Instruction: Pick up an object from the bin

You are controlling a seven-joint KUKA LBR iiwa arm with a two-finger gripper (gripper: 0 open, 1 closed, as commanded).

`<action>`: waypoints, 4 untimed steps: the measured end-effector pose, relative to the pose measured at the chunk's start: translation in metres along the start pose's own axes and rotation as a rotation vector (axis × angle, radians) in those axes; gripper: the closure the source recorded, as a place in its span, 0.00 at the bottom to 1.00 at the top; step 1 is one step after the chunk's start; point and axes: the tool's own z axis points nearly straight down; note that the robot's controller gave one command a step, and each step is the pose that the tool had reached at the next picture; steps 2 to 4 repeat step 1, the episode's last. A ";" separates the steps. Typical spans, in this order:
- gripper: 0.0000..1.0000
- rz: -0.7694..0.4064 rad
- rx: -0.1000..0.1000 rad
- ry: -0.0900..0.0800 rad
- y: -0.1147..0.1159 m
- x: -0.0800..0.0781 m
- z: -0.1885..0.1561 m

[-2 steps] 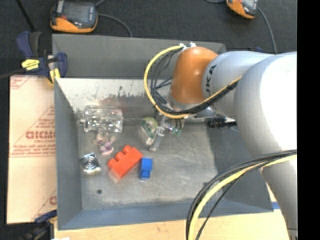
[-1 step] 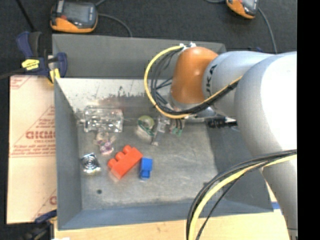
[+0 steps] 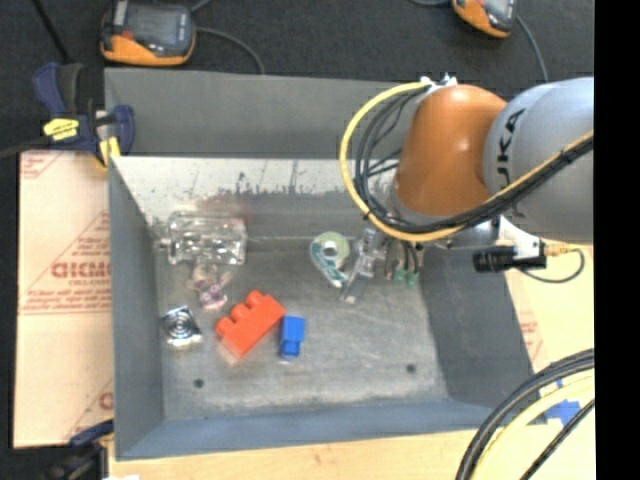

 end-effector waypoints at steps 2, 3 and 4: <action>1.00 0.052 0.001 0.003 0.017 -0.044 0.036; 1.00 0.052 0.001 0.003 0.017 -0.044 0.036; 1.00 0.052 0.001 0.003 0.017 -0.044 0.036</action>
Offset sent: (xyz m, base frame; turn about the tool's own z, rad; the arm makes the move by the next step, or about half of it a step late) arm 0.0462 0.0016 -0.0349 0.0549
